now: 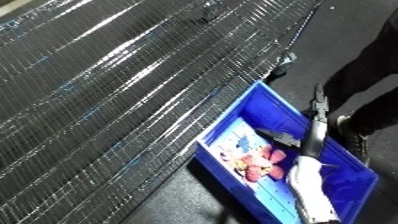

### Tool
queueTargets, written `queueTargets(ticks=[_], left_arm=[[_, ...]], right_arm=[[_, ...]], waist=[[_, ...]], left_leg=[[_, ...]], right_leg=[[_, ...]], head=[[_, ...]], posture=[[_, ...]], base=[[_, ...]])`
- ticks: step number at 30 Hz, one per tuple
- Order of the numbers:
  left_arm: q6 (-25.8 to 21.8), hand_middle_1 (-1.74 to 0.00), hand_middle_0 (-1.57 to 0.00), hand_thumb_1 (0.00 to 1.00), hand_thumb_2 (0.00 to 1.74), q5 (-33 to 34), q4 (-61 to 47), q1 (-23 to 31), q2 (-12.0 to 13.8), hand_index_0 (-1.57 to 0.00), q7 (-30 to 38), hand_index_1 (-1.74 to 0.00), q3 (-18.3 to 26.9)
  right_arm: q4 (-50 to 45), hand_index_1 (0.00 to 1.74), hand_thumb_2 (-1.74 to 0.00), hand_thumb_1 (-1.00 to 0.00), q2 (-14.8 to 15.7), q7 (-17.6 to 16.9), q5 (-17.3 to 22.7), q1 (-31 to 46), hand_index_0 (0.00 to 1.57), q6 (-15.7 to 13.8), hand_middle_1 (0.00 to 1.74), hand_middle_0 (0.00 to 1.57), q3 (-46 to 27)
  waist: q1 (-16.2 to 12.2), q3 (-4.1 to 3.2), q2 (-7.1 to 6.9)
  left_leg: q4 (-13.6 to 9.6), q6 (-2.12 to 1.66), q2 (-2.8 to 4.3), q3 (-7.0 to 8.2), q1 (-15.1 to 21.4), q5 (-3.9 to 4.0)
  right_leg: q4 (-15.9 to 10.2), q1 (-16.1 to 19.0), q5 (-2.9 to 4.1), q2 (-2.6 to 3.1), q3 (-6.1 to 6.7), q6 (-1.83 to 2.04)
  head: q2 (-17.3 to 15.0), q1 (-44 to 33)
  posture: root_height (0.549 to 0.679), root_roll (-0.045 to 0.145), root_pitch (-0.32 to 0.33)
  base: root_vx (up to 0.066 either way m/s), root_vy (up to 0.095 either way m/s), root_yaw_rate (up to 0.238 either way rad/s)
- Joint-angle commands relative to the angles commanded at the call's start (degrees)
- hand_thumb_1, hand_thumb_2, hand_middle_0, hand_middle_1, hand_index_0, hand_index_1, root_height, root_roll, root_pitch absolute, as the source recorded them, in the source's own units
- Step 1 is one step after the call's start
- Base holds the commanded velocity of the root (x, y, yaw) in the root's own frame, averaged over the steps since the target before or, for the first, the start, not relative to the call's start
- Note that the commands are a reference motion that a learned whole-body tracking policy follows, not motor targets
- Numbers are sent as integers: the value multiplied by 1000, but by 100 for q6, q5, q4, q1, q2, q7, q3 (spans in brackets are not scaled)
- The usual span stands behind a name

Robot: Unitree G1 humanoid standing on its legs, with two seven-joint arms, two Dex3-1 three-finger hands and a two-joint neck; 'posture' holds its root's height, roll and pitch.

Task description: Pick up the object and place it into the box

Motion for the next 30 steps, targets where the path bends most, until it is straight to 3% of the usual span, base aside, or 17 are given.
queueTargets(ticks=[8, 14, 23, 30], left_arm=[[136, -1740, -1570, 1000, 1740, 30, -116, 208, -23, -1570, 131, -1740, 320], [205, -1740, -1570, 1000, 1740, -28, -207, 340, -50, -1570, 217, -1740, 480], [232, -1740, -1570, 1000, 1740, -11, -298, 270, -49, -1570, 364, -1740, 531], [253, -1740, -1570, 1000, 1740, -53, -336, 173, -82, -1570, 442, -1740, 553]], right_arm=[[-1116, 0, 0, 0, 666, 495, -249, 171, 0, 143, 0, 0, 644], [-1420, 0, 0, 0, 1014, 772, -252, 94, 0, 264, 0, 0, 1217], [-1425, 0, 0, 0, 1136, 1004, -290, -333, 0, 438, 0, 0, 2048], [-1352, 0, 0, 0, 1171, 1015, -294, -602, 0, 513, 0, 0, 2351]], waist=[[291, 10, -265], [592, 9, -407], [1030, 42, -572], [1247, 81, -667]], left_leg=[[116, 32, 60, -142, -139, -19], [196, 52, 70, -292, -253, -33], [327, 64, 47, -512, -425, -31], [371, 71, 43, -615, -499, -24]], right_leg=[[80, -14, -12, 33, -69, 13], [151, -10, -39, 42, -147, 12], [303, -10, -121, 19, -260, 3], [422, -30, -187, 9, -335, -7]], head=[[-279, -1295], [-467, -2176], [-648, -3569], [-683, -4102]], posture=[[639, 85, -127], [637, 75, -131], [633, 67, -143], [631, 64, -147]], base=[[-31, -15, 92], [-33, -15, 138], [-19, -17, 143], [-3, -12, 111]])
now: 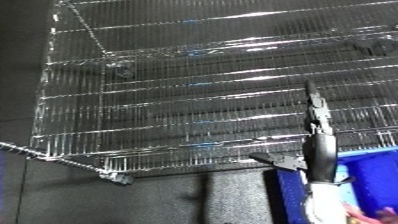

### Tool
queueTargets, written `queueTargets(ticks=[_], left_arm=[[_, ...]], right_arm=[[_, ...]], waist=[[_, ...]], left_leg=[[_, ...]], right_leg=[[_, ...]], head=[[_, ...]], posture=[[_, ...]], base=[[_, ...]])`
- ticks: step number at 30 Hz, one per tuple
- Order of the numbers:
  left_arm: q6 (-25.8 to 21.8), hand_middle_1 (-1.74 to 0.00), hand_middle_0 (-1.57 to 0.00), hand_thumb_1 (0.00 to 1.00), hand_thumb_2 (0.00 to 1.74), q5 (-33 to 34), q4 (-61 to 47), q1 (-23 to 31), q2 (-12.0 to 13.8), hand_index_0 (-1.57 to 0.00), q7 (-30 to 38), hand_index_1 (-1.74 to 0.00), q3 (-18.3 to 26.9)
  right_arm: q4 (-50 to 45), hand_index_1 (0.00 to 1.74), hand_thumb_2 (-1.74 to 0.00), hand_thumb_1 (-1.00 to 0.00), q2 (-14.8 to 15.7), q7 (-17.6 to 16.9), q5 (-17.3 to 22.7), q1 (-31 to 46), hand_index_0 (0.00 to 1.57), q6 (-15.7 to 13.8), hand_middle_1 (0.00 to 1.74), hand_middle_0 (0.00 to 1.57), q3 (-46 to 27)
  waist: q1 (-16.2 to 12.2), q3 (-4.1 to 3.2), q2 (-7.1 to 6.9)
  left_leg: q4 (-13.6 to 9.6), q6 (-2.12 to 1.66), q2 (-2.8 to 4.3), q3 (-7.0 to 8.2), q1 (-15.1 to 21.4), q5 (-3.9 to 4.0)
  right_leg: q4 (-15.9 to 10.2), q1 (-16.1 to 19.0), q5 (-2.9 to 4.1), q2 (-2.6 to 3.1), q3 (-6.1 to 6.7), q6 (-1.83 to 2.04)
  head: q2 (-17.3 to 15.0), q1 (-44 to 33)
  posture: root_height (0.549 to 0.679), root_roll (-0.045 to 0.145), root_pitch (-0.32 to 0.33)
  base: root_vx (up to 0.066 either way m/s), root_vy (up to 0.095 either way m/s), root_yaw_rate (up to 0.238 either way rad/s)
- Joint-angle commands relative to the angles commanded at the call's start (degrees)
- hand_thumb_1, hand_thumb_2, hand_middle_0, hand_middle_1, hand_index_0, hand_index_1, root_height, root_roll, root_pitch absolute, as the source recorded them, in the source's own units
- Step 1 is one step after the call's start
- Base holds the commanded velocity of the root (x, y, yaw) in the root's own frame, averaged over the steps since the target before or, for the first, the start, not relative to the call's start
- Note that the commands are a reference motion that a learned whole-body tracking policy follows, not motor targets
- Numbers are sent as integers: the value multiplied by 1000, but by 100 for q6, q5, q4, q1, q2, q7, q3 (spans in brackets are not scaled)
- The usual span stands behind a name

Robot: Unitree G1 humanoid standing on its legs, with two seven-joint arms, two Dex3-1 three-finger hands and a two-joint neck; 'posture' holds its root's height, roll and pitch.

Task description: Pick up the object and place it into the box

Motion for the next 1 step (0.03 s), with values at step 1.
queueTargets(ticks=[1], left_arm=[[3, -1740, -1570, 1000, 1740, 3, -7, -5, -1, -1570, 4, -1740, 8]], right_arm=[[11, 0, 0, 0, 15, 1, 10, -22, 0, -1, 0, 0, 25]], waist=[[21, 8, -10]], left_leg=[[8, 1, 0, -11, -9, 0]], right_leg=[[13, -5, -7, 1, -8, -1]], head=[[-7, -55]], posture=[[631, 64, -147]], base=[[-1, -11, 62]])
